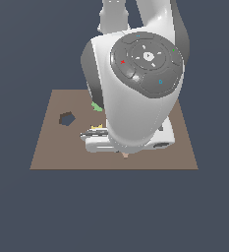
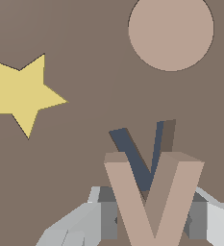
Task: Insert a designated object into the corresponding slot on a board.
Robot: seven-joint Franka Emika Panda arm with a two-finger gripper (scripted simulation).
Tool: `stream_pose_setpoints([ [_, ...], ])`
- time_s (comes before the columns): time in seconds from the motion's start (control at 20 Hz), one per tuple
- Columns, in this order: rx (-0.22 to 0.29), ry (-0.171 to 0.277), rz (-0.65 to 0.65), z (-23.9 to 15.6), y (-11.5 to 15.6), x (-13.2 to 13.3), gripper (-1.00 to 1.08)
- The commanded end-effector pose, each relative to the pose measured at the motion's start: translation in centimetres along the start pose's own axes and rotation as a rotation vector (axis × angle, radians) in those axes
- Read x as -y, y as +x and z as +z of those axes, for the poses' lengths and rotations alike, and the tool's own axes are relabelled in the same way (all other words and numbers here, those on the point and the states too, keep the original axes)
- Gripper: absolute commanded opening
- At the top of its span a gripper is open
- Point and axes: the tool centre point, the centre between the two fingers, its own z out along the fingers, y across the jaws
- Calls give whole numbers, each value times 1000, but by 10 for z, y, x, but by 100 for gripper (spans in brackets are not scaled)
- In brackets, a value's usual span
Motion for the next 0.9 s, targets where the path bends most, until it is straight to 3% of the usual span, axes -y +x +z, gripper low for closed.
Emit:
stream_pose_setpoints([
  [0.0,0,0,-59,0,6,-3,-100],
  [0.4,0,0,-164,0,16,-7,-100],
  [0.85,-1,0,-169,0,17,-7,-100],
])
